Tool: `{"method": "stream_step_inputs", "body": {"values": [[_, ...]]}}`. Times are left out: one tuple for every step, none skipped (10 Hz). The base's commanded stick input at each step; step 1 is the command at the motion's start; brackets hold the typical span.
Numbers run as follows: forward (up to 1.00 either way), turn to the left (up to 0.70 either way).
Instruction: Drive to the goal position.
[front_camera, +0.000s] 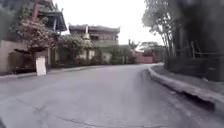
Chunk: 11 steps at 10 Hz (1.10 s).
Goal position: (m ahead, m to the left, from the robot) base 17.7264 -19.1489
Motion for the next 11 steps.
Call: {"method": "stream_step_inputs", "body": {"values": [[1.00, -0.03], [1.00, -0.03], [1.00, -0.03], [1.00, -0.02], [1.00, -0.01], [1.00, 0.00], [1.00, -0.01], [1.00, -0.02], [1.00, -0.32], [1.00, -0.39], [1.00, -0.36]]}}
